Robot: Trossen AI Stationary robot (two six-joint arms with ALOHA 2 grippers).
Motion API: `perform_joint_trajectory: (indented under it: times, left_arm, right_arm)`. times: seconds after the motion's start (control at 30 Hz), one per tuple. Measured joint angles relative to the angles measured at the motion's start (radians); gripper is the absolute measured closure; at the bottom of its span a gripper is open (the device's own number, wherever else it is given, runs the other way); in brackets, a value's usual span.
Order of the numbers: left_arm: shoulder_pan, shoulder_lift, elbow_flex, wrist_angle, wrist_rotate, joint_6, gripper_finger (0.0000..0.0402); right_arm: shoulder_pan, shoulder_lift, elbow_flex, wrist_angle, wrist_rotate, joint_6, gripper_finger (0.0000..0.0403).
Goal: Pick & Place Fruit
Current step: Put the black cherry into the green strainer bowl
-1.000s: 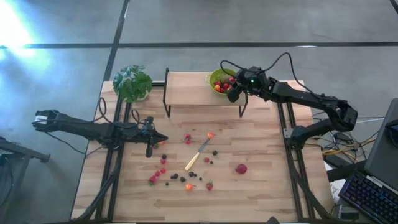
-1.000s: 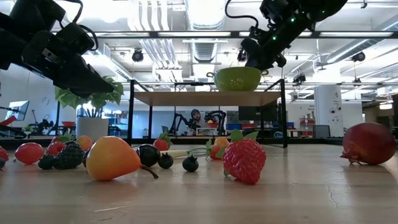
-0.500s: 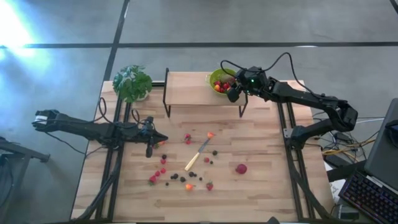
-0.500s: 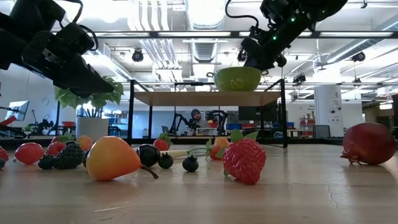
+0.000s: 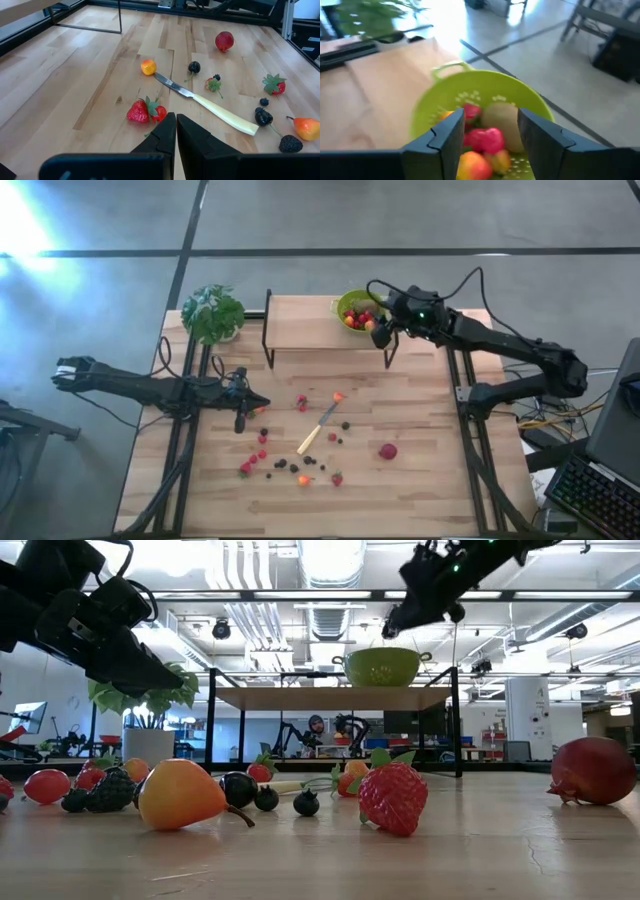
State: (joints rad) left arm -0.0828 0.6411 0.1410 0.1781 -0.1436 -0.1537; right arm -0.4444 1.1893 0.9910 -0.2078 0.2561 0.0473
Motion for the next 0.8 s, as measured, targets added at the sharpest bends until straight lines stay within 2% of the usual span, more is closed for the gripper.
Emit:
perform_joint_trajectory:
  times: [0.37,0.67,0.8]
  left_arm:
    - [0.000,0.000,0.000,0.000,0.000,0.000,0.0381]
    - [0.000,0.000,0.000,0.000,0.000,0.000,0.0381]
    - [0.000,0.000,0.000,0.000,0.000,0.000,0.0381]
  right_arm:
    - [0.298,-0.059,0.000,-0.028,-0.004,-0.032,0.0268]
    - [0.586,-0.009,-0.016,-0.020,0.005,-0.029,0.0286]
    - [0.676,0.040,-0.039,0.006,0.012,0.004,0.0291]
